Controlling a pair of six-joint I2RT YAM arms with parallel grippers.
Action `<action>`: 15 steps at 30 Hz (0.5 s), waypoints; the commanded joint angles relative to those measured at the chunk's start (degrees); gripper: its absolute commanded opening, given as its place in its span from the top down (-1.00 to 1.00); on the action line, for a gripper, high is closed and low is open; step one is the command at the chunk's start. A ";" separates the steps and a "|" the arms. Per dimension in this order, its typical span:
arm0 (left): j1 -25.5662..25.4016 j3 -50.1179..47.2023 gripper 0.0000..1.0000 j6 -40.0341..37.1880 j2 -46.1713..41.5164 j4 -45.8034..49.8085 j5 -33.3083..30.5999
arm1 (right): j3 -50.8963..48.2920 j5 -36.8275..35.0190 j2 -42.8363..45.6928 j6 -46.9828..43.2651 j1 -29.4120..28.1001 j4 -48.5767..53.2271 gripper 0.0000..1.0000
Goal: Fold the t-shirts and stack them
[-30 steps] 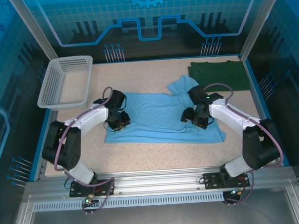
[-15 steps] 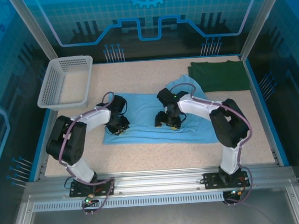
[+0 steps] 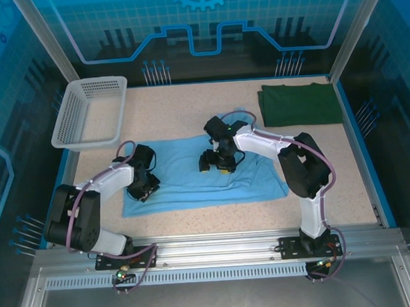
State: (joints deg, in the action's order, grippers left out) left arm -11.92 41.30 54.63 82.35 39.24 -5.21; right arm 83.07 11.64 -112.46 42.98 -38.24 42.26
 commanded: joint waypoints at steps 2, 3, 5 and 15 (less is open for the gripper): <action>0.85 3.03 0.12 -1.51 -2.20 5.84 -1.94 | 2.77 -0.36 5.62 -0.02 0.89 2.00 -0.52; 0.65 5.11 0.08 -2.46 -2.28 6.62 -1.67 | 1.69 -1.43 7.37 0.86 1.82 2.24 -0.52; -0.80 9.30 0.00 -5.02 -2.79 7.24 -1.55 | -2.20 -3.15 11.60 2.75 4.07 1.93 -0.52; -25.05 28.90 -0.46 -35.08 6.53 -7.13 8.93 | -31.30 -2.09 32.37 8.88 25.68 3.18 -0.21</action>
State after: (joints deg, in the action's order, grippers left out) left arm -32.16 66.76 32.86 84.09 35.81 -1.58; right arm 56.93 7.27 -81.73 50.28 -16.49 42.83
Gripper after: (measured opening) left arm 0.723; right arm 0.622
